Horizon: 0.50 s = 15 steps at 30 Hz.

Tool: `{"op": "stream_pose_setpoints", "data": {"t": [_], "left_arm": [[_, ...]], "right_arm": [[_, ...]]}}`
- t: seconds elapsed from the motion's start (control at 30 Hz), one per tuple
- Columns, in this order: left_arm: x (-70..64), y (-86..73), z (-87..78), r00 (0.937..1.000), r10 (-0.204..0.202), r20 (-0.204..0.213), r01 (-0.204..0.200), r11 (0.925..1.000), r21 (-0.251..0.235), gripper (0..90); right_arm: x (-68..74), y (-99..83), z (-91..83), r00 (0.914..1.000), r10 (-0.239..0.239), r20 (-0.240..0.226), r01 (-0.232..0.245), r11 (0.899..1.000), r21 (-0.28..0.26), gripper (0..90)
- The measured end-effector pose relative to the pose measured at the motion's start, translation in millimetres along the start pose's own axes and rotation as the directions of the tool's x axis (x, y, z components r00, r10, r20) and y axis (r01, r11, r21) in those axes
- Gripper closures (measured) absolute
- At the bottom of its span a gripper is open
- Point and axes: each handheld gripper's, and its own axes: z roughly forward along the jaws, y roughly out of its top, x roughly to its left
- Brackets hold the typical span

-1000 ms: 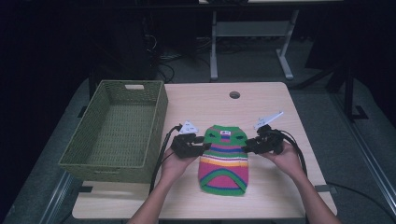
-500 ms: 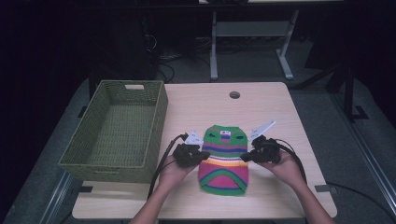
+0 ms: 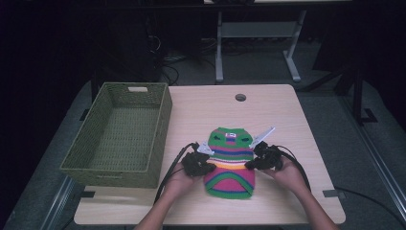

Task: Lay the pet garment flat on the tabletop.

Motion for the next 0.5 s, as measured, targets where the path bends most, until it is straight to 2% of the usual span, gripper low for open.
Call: {"op": "stream_pose_setpoints", "data": {"t": [0.13, 0.3, 0.5], "left_arm": [[3.4, 3.6, 5.0, 0.9996, -0.021, -0.016, 0.021, 0.9996, -0.02, 90.0], [7.9, 6.6, 7.4, 0.9994, -0.027, -0.02, 0.026, 0.9993, -0.025, 90.0], [9.1, 5.6, 3.7, 0.9994, -0.034, -0.012, 0.033, 0.9975, -0.063, 90.0]], "right_arm": [[-6.7, 0.7, 0.2, 0.9995, 0.023, 0.022, -0.022, 1.0, -0.021, 90.0], [-10.7, 2.2, 1.2, 0.9979, 0.046, 0.046, -0.045, 0.998, -0.041, 90.0], [-12.1, 0.5, -0.3, 0.9982, 0.036, 0.048, -0.033, 0.997, -0.067, 89.8]]}}
